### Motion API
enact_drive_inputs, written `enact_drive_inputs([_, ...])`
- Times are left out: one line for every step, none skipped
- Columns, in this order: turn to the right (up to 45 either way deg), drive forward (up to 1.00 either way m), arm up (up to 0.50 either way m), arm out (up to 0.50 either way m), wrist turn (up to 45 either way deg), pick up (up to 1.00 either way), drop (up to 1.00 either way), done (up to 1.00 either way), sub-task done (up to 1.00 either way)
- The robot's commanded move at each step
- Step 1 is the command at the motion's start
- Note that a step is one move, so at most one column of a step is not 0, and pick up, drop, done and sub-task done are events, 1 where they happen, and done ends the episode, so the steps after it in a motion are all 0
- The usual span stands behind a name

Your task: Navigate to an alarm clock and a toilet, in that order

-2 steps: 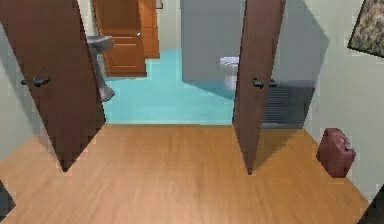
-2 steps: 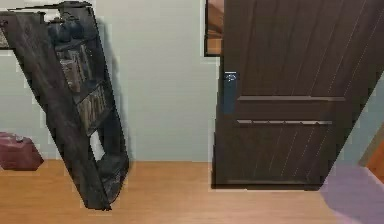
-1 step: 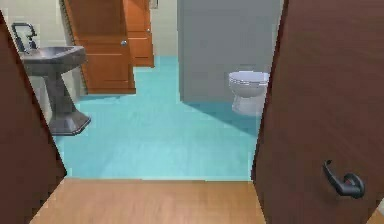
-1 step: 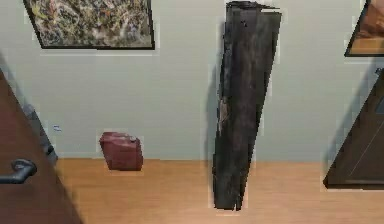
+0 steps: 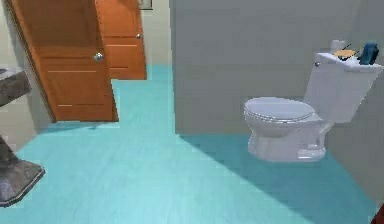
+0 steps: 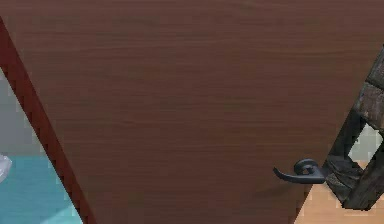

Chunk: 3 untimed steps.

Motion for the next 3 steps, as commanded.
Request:
enact_drive_inputs([6.0,0.0,0.0,0.0,0.0,0.0,0.0,0.0,0.0])
enact_drive_inputs([0.0,0.7,0.0,0.0,0.0,0.0,0.0,0.0,0.0])
enact_drive_inputs([-30.0,0.0,0.0,0.0,0.0,0.0,0.0,0.0,0.0])
